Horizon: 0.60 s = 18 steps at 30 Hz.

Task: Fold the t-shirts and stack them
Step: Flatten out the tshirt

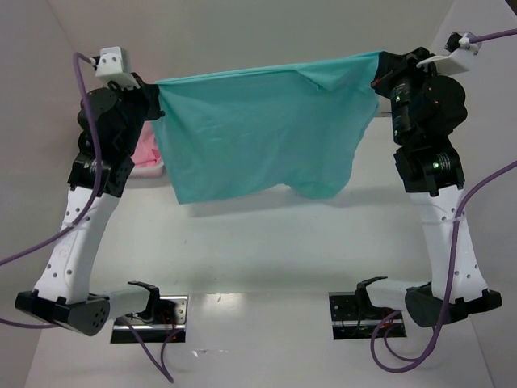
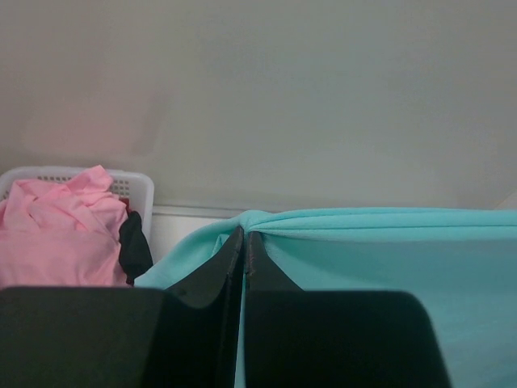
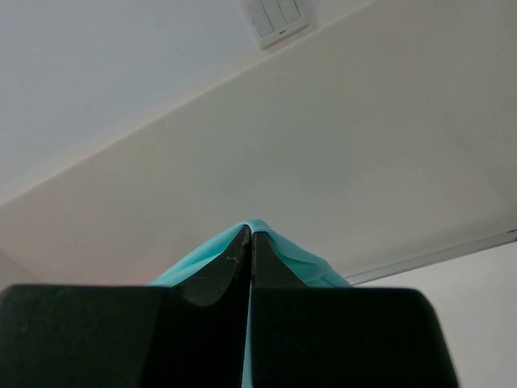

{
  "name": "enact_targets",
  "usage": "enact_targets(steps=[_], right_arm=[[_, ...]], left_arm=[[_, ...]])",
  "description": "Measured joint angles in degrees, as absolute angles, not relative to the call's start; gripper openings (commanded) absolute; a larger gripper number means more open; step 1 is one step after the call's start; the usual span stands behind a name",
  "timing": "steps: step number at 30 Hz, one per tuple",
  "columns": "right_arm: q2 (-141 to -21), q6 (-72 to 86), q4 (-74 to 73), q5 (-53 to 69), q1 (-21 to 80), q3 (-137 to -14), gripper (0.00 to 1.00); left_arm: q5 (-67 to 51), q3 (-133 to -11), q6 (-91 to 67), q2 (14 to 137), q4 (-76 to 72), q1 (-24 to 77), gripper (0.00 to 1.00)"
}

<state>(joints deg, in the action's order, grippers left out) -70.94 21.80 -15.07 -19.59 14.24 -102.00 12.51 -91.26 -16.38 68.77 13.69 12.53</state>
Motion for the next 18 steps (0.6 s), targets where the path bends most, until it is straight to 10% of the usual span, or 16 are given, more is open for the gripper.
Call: enact_targets(steps=[18], right_arm=[[-58.1,22.0,-21.5,-19.1,14.2,-94.0,0.00]], left_arm=[[7.8,-87.7,-16.5,61.0,18.0,12.6,0.00]])
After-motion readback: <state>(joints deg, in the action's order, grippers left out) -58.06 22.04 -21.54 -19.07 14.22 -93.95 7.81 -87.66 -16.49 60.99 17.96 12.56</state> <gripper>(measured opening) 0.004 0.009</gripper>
